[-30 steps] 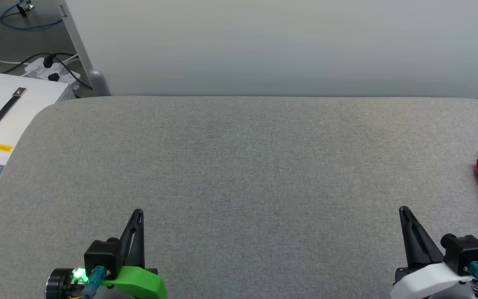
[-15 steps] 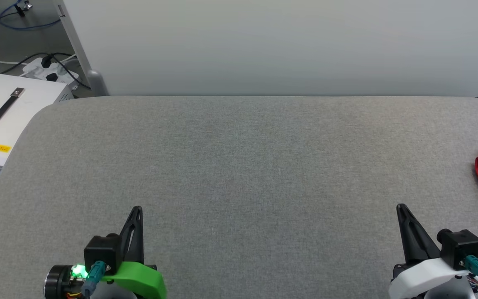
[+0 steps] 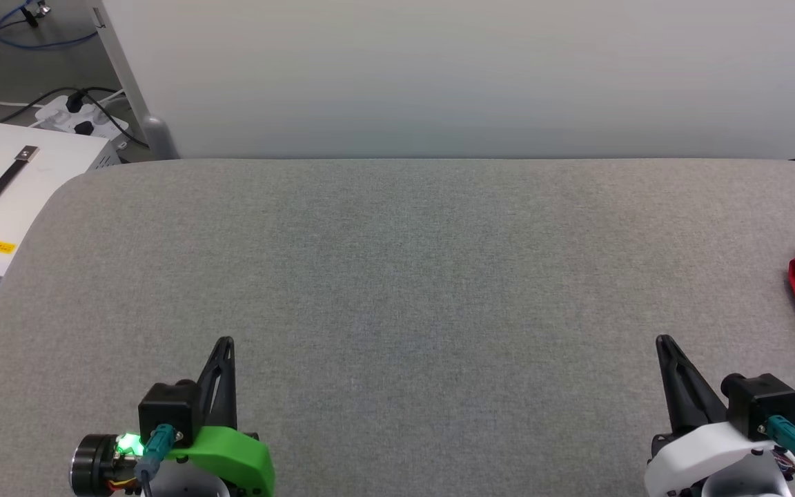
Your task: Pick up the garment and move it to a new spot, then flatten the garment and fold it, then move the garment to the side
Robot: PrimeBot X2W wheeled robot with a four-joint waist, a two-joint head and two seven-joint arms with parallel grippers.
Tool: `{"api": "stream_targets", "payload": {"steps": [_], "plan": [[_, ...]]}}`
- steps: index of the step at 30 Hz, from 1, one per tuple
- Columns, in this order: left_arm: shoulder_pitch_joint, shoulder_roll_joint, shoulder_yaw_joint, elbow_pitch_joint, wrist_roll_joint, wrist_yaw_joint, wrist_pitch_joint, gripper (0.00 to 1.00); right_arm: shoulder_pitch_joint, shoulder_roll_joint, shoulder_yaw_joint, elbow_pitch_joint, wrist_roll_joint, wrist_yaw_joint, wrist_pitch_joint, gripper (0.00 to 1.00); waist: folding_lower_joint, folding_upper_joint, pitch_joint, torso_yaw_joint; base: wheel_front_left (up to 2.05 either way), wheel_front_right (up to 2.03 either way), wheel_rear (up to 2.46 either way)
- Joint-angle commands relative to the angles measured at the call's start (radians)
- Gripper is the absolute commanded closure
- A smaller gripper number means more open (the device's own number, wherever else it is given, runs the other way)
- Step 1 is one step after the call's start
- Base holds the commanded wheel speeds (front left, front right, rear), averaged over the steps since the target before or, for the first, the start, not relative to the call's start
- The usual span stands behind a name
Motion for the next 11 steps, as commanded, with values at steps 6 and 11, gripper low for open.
{"api": "stream_targets", "payload": {"steps": [6, 11], "plan": [[-0.026, -0.006, 0.004, -0.010, 0.011, 0.011, 0.015, 1.00, -0.029, 0.005, 0.002, -0.007, -0.021, -0.001, 0.016, 1.00, 0.0000, 0.0000, 0.001, -0.002, 0.00, 0.00, 0.00], [-0.030, -0.007, 0.005, -0.013, 0.014, 0.013, 0.025, 1.00, -0.035, 0.006, 0.002, -0.008, -0.028, -0.001, 0.026, 1.00, 0.0000, 0.0000, 0.001, -0.003, 0.00, 0.00, 0.00]]}}
